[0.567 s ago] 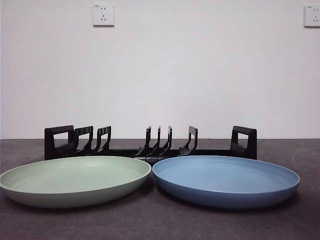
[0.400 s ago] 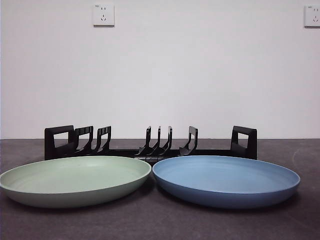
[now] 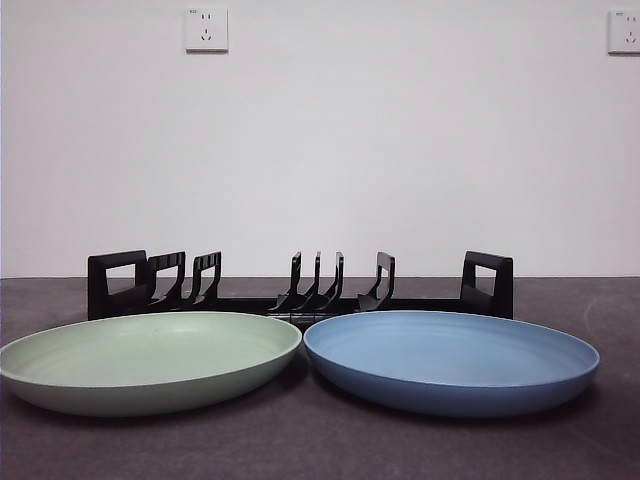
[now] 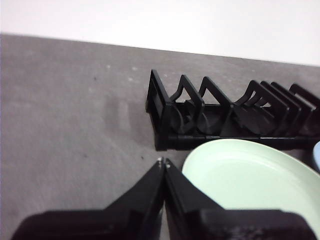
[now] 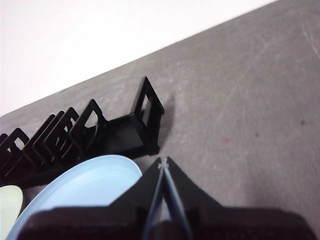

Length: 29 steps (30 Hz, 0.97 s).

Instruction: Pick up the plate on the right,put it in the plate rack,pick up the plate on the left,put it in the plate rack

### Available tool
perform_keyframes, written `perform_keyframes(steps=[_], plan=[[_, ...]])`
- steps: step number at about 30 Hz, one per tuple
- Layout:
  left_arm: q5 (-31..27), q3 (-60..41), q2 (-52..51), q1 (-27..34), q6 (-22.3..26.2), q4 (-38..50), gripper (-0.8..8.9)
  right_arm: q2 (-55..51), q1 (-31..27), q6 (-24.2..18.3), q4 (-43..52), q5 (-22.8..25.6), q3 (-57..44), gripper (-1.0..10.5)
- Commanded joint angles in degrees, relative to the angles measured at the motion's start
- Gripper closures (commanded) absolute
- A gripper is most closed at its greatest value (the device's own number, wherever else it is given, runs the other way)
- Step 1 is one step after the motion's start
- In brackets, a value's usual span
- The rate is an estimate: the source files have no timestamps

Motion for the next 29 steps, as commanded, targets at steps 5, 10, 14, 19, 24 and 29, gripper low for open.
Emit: perform_keyframes(steps=[5, 10, 14, 19, 24, 29], plan=[[3.91, 6.91, 6.05, 0.17, -4.17, -3.41, 8.19, 7.04, 0.07, 2.16, -1.57, -0.04, 6.12, 9.6], [7.10, 13.88, 14.73, 0.17, -3.80, -3.26, 8.19, 16.41, 0.07, 0.81, -2.43, -0.11, 12.68, 9.6], [9.94, 19.87, 22.99, 0.15, -3.02, -3.23, 8.20, 25.59, 0.07, -1.25, -4.85, -0.13, 18.80, 9.6], [13.99, 27.08, 33.79, 0.17, -2.25, -3.26, 8.19, 37.29, 0.07, -3.23, -6.27, -3.56, 25.64, 9.5], [19.12, 32.39, 43.60, 0.11, -2.27, -3.30, 8.18, 48.92, 0.07, -7.30, -9.03, -10.54, 31.63, 9.5], [26.03, 35.36, 50.99, 0.07, -2.32, -3.32, 8.13, 59.19, 0.07, -11.72, -12.39, -17.00, 36.94, 9.4]])
